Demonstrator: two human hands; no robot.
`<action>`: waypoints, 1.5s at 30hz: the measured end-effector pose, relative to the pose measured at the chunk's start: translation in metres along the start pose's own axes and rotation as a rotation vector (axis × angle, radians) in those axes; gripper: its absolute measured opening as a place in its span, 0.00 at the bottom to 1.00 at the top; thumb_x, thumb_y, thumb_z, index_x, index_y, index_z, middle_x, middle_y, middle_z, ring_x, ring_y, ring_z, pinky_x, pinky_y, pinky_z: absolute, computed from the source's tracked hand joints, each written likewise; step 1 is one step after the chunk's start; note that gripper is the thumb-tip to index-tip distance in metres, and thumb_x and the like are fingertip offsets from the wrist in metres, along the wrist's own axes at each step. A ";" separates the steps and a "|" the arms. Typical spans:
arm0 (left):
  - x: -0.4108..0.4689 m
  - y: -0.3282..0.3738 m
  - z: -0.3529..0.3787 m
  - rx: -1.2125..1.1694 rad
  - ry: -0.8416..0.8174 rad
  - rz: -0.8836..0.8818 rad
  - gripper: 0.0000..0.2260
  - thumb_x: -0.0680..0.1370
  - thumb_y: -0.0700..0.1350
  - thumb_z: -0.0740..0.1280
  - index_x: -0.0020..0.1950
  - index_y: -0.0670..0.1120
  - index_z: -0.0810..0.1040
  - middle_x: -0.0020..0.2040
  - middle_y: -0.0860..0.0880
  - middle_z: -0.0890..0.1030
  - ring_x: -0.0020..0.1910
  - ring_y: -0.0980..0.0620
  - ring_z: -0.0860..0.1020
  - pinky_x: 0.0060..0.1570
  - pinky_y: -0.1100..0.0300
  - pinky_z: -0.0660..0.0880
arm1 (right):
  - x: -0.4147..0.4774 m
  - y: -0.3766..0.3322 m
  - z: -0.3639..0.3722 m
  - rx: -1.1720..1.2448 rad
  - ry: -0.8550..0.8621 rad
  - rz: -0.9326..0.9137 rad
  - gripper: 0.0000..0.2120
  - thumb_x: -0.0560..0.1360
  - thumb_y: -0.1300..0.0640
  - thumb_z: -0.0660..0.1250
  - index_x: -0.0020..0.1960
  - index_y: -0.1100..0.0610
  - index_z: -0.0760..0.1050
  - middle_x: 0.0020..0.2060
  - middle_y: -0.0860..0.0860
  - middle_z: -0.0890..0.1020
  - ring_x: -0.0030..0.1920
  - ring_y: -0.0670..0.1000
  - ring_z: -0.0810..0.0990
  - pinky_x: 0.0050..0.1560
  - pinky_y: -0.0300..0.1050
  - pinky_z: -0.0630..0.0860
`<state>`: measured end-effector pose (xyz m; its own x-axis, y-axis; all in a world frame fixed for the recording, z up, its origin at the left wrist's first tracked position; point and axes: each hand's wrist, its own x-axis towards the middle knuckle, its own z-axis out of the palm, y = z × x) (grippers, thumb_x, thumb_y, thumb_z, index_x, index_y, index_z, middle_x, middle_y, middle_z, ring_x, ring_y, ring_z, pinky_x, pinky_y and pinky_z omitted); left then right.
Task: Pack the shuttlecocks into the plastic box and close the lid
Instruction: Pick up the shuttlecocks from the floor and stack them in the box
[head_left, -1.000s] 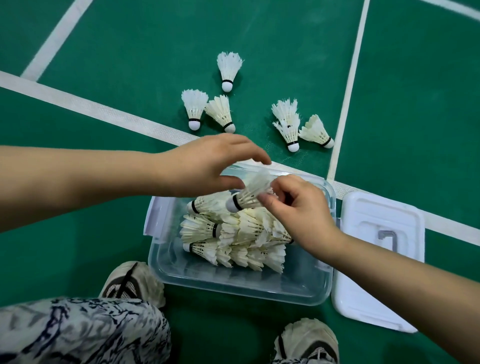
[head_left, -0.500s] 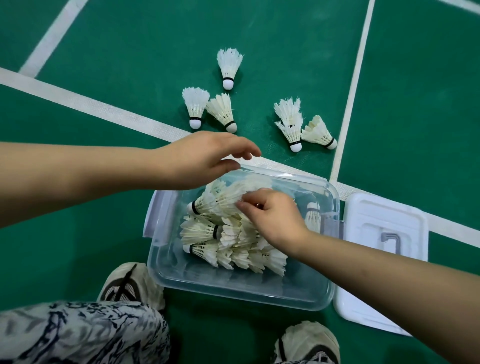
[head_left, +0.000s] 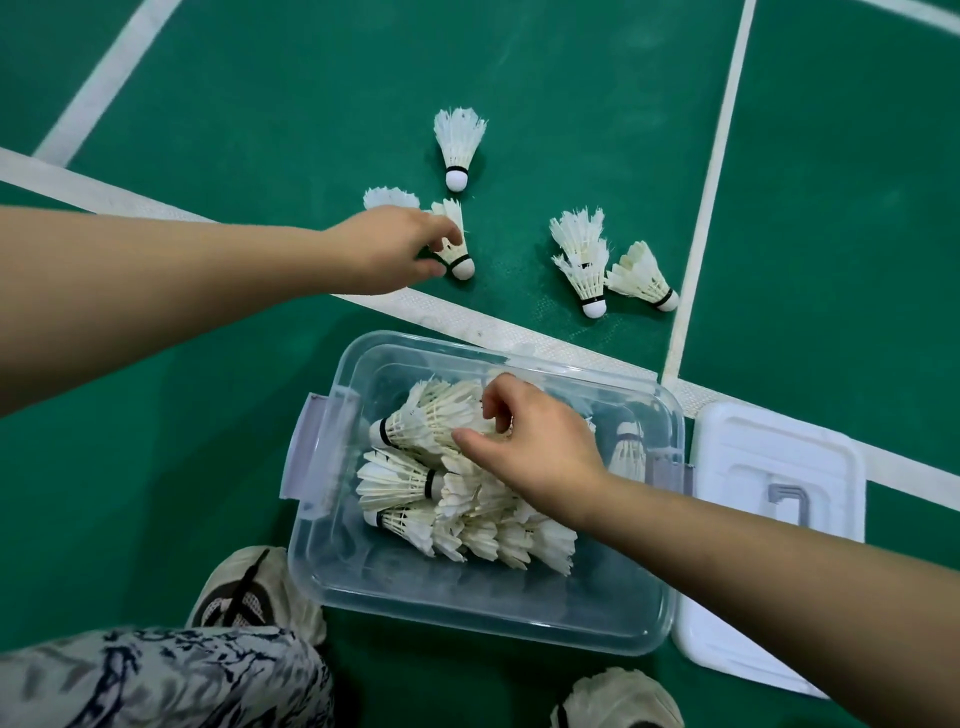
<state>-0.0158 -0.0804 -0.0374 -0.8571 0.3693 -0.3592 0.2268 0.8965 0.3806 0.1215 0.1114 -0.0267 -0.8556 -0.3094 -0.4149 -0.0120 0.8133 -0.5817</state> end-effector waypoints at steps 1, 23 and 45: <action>0.004 -0.003 0.001 0.010 0.005 -0.002 0.16 0.77 0.47 0.63 0.65 0.47 0.69 0.62 0.45 0.76 0.58 0.45 0.73 0.56 0.54 0.68 | -0.001 -0.001 0.000 0.012 0.015 -0.027 0.12 0.70 0.43 0.64 0.41 0.50 0.64 0.34 0.44 0.71 0.36 0.48 0.71 0.35 0.45 0.66; 0.052 -0.023 0.010 0.088 -0.023 -0.183 0.13 0.76 0.48 0.64 0.56 0.42 0.78 0.51 0.38 0.77 0.54 0.40 0.70 0.49 0.55 0.63 | 0.006 -0.001 0.000 0.189 -0.004 -0.161 0.04 0.73 0.53 0.62 0.41 0.50 0.68 0.30 0.46 0.71 0.34 0.48 0.71 0.37 0.47 0.71; -0.072 0.052 -0.050 0.058 0.338 0.276 0.10 0.72 0.46 0.69 0.47 0.40 0.81 0.46 0.41 0.77 0.50 0.41 0.71 0.43 0.62 0.57 | -0.021 0.004 -0.070 0.187 0.363 -0.162 0.07 0.75 0.51 0.63 0.53 0.49 0.69 0.39 0.46 0.72 0.36 0.42 0.69 0.37 0.38 0.68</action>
<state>0.0347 -0.0725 0.0511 -0.8619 0.5044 0.0521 0.4856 0.7913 0.3714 0.1034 0.1556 0.0293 -0.9772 -0.2052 -0.0545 -0.0957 0.6549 -0.7497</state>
